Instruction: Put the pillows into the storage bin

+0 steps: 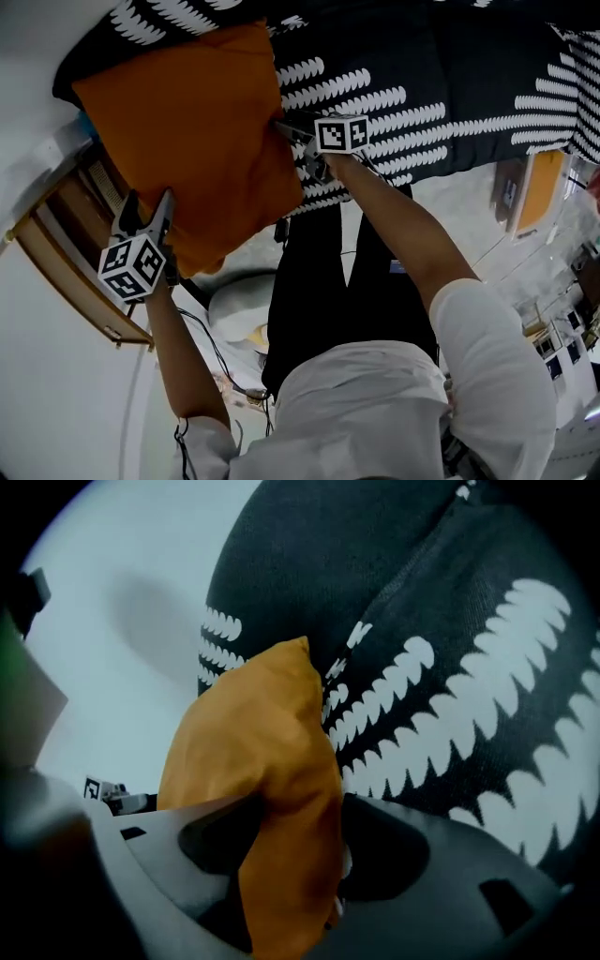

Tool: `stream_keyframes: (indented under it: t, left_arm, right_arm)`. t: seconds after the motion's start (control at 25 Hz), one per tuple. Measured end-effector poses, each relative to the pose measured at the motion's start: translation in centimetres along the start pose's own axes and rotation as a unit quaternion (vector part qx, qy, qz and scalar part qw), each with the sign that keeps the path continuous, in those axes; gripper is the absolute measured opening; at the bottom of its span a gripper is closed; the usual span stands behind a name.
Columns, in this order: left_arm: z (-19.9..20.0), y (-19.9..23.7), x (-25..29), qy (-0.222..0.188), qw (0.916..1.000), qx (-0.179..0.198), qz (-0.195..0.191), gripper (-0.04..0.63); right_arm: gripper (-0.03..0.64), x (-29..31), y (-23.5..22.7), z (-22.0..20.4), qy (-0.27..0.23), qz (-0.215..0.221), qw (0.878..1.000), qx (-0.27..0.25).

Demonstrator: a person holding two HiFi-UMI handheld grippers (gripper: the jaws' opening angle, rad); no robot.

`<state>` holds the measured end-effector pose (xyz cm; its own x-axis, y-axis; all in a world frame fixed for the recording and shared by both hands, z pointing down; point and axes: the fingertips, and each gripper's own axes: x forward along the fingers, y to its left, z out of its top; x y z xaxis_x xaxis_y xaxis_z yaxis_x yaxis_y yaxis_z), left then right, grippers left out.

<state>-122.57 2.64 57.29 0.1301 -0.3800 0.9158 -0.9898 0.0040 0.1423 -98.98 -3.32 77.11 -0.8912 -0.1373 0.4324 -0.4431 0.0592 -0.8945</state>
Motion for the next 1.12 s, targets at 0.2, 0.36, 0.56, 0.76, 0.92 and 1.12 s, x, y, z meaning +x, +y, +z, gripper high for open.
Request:
stream_keyframes:
  t: [0.2,0.36,0.56,0.76,0.92,1.12]
  left_arm:
    - [-0.4,0.1,1.3,0.015,0.9999,0.003,0.006,0.365]
    - [-0.2,0.3,2.0,0.020,0.9997,0.007,0.011,0.276]
    - [-0.5,0.0,2.0,0.021,0.9997,0.013,0.000,0.171]
    - [-0.2,-0.8,1.2,0.011,0.9996,0.019,-0.019,0.074]
    - [0.0,-1.5,-0.6,-0.003,0.9995,0.022,-0.024,0.046]
    - [2.4,-4.3,-2.8,-0.038,0.9974,0.035,-0.049,0.035]
  right_arm:
    - [0.279,1.5,-0.7,-1.2,0.023,0.036,0.995,0.088]
    - [0.211,2.0,0.1,-1.1,0.034,0.050,0.993,0.103]
    - [0.100,2.0,0.9,-1.4,0.043,0.058,0.995,0.067]
    - [0.052,1.5,2.0,-1.2,0.054,0.039,0.998,-0.005]
    - [0.046,-0.1,3.6,-1.4,0.045,0.039,0.998,-0.026]
    - [0.040,-6.2,6.4,1.2,-0.017,0.035,0.998,-0.039]
